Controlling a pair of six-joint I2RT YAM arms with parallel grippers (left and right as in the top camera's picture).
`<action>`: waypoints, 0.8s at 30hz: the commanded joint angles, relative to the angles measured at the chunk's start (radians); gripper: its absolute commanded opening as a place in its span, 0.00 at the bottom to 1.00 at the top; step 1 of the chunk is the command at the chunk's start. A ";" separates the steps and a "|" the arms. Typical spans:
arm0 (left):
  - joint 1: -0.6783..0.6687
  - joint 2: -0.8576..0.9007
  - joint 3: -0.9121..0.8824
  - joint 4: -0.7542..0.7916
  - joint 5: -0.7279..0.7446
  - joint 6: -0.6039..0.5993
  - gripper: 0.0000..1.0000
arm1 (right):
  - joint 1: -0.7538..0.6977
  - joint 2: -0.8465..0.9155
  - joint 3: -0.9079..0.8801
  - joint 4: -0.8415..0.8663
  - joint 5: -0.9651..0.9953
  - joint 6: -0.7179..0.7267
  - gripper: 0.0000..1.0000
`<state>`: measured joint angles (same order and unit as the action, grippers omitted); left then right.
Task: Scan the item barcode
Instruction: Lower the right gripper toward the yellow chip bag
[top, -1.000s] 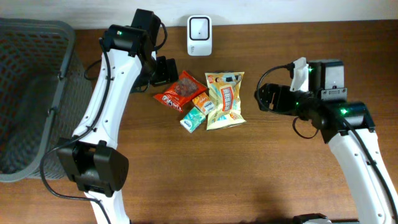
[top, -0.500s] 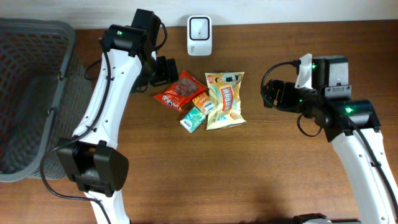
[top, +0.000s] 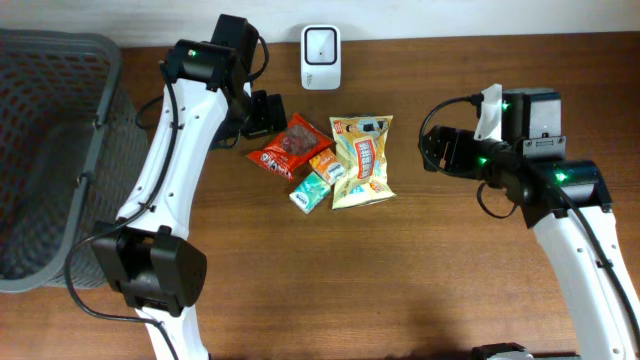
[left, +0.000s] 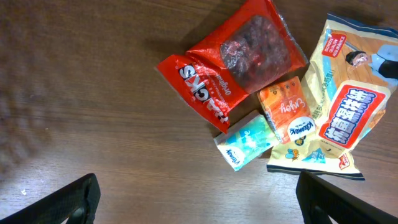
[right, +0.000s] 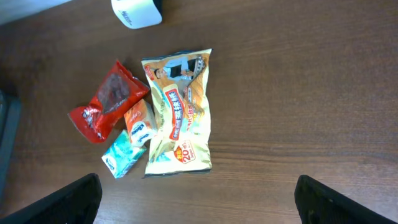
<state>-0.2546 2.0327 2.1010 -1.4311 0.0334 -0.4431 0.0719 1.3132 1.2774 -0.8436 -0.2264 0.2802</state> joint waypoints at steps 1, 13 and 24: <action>0.000 -0.023 0.014 0.001 -0.007 -0.013 0.99 | 0.006 0.003 0.019 -0.003 -0.008 -0.010 0.98; 0.000 -0.023 0.014 0.001 -0.007 -0.013 0.99 | 0.006 0.003 0.017 0.023 -0.013 0.017 0.98; 0.000 -0.023 0.014 0.001 -0.007 -0.013 0.99 | 0.006 0.012 0.017 0.049 -0.013 0.017 0.98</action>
<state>-0.2546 2.0327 2.1010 -1.4315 0.0334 -0.4431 0.0719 1.3144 1.2774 -0.8066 -0.2295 0.2886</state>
